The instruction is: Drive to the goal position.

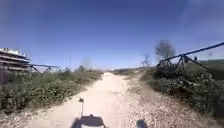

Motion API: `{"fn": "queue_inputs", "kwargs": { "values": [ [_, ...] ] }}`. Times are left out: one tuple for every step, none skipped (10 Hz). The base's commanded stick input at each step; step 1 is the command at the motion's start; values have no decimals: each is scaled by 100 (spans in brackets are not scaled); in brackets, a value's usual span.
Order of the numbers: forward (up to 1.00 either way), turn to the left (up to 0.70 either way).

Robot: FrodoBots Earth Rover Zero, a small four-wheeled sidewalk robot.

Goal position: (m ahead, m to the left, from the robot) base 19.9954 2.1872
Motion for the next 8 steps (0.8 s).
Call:
{"fn": "queue_inputs", "kwargs": {
  "values": [
    [50,0],
    [50,0],
    [50,0],
    [50,0],
    [50,0],
    [50,0],
    [50,0],
    [50,0]
  ]
}}
